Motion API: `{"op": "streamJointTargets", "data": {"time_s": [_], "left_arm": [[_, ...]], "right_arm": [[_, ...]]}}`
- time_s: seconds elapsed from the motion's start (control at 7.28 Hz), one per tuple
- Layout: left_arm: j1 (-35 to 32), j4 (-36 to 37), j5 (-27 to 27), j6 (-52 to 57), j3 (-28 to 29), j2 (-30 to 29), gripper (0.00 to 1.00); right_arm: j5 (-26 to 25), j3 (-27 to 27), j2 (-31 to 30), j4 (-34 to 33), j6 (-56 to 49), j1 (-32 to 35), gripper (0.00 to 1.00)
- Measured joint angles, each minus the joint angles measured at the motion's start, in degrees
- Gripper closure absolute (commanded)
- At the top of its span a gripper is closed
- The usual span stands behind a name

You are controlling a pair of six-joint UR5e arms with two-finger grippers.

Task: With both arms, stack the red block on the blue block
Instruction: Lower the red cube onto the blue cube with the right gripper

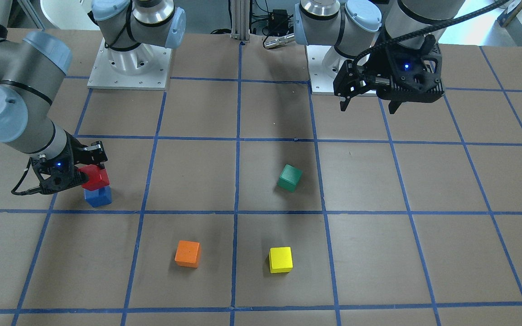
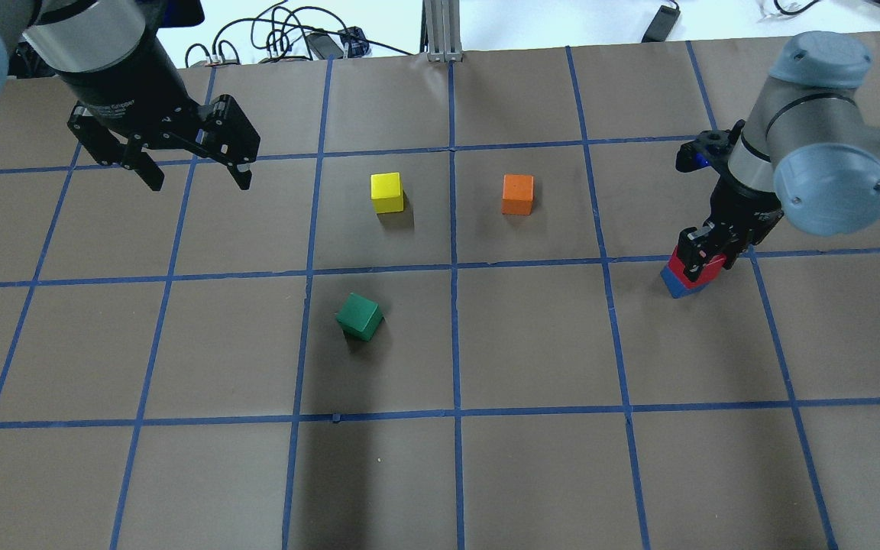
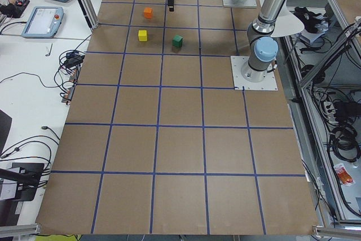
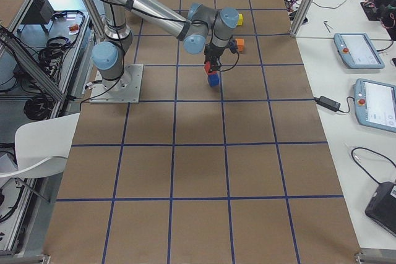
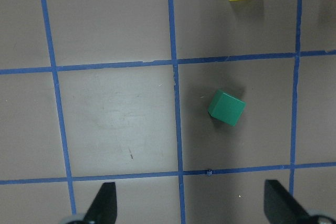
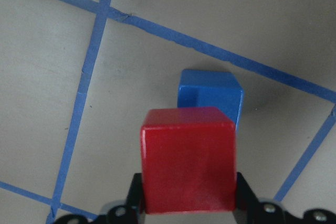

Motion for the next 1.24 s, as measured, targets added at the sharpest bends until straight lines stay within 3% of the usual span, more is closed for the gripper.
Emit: {"op": "streamJointTargets", "data": {"time_s": [0.55,1.24], "left_arm": [[0.00,-0.01,-0.03,-0.03,-0.04,0.02,0.00],[0.00,0.14,-0.14,0.03,0.06,-0.06,0.00]], "right_arm": [[1.20,3.02,0.05,-8.23,-5.67,-0.41,1.00],[0.87,3.73,0.01,-9.09,-5.87,-1.80,1.00]]}}
